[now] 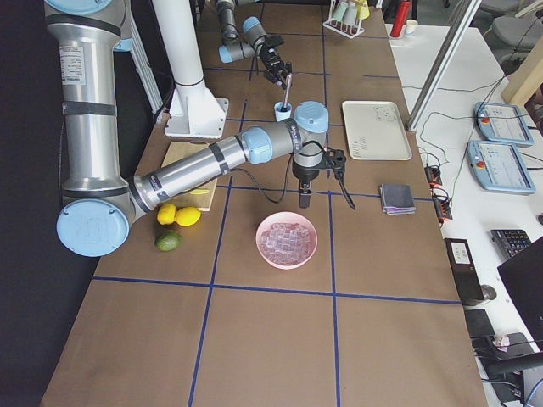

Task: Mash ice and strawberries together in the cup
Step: 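Lower the pestle into the cup and press down on the contents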

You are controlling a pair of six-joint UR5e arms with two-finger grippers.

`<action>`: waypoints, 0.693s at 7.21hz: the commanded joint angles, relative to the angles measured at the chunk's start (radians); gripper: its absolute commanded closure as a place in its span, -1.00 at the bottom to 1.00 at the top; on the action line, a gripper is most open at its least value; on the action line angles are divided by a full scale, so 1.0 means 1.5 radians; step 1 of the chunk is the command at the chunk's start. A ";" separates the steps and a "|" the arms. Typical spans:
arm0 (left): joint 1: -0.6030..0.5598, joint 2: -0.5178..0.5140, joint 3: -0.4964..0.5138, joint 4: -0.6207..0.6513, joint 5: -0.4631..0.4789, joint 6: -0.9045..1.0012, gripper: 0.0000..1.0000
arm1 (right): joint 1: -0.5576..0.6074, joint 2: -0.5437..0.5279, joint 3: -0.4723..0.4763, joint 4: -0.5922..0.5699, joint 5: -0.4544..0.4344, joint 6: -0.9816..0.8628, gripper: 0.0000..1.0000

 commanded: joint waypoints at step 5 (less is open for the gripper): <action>0.002 0.004 -0.006 0.001 0.000 -0.001 1.00 | 0.000 0.000 0.001 0.000 -0.001 0.000 -0.99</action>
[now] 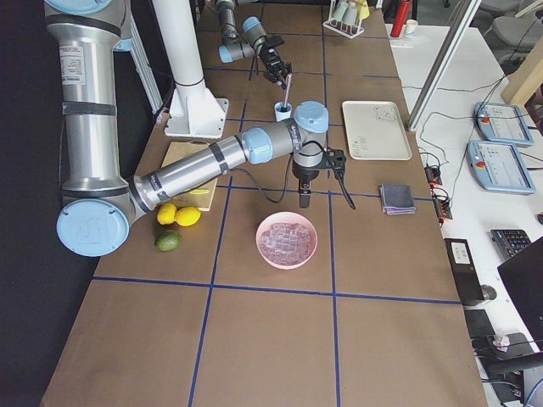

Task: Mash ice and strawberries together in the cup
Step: 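Lower the pestle into the cup and press down on the contents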

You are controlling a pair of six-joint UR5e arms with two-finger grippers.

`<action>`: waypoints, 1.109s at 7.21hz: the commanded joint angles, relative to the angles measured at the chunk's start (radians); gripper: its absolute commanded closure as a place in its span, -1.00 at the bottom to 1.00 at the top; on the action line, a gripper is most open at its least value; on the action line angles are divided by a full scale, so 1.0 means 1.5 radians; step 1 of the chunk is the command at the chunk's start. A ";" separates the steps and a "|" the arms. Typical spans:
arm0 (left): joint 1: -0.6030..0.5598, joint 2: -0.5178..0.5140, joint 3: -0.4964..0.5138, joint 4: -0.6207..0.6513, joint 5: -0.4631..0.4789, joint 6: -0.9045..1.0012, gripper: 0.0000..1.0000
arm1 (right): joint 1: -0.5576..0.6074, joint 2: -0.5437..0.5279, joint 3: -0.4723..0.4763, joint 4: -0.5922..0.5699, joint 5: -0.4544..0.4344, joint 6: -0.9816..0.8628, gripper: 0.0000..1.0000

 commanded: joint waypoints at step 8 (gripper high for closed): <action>-0.099 -0.017 -0.186 0.286 -0.005 -0.054 1.00 | 0.000 -0.004 0.013 -0.002 0.004 0.003 -0.99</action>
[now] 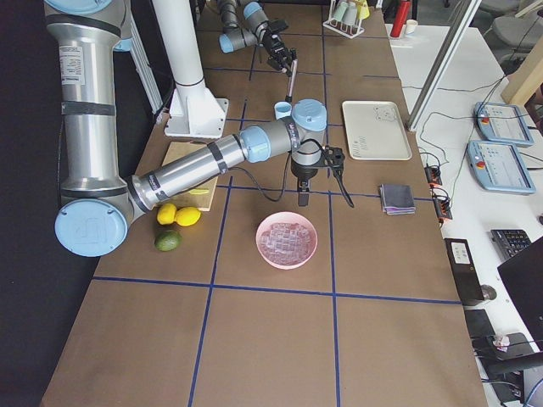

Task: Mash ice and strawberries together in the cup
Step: 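Lift the pestle out of the cup and draw the left gripper back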

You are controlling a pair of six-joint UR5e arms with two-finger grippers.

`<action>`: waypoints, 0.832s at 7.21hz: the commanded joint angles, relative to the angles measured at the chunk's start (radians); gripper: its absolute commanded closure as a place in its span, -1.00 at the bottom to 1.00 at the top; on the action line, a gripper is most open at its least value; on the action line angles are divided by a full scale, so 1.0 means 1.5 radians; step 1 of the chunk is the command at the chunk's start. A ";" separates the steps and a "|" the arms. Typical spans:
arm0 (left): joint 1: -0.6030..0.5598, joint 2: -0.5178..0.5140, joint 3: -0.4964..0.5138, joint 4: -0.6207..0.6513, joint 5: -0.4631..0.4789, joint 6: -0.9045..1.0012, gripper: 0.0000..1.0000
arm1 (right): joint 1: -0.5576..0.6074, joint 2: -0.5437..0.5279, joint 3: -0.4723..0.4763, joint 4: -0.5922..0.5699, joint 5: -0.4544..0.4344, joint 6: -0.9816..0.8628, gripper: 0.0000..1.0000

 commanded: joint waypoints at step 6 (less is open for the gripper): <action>-0.297 0.221 -0.064 0.225 -0.349 -0.155 1.00 | 0.000 0.000 -0.002 0.000 0.000 -0.001 -0.99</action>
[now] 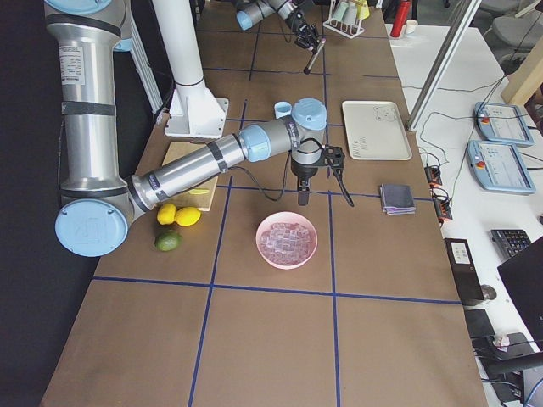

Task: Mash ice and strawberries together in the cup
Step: 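Lift the pestle out of the cup and draw the left gripper back, then move the pestle with the left gripper back beside the white rack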

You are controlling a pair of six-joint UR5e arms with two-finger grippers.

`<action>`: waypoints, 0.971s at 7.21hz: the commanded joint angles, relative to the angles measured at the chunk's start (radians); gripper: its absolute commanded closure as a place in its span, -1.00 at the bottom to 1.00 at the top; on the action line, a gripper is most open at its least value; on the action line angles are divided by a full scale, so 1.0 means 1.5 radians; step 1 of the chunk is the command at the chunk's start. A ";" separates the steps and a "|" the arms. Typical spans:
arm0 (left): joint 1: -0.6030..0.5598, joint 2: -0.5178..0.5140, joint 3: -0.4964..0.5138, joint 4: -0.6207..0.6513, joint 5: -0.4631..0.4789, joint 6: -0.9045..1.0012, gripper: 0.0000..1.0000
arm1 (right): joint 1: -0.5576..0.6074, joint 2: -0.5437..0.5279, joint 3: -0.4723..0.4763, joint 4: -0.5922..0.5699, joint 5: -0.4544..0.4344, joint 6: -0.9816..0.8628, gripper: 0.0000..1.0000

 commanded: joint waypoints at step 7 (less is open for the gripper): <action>-0.274 0.172 0.179 0.328 -0.428 0.017 1.00 | 0.000 -0.004 0.002 0.002 0.000 0.001 -0.99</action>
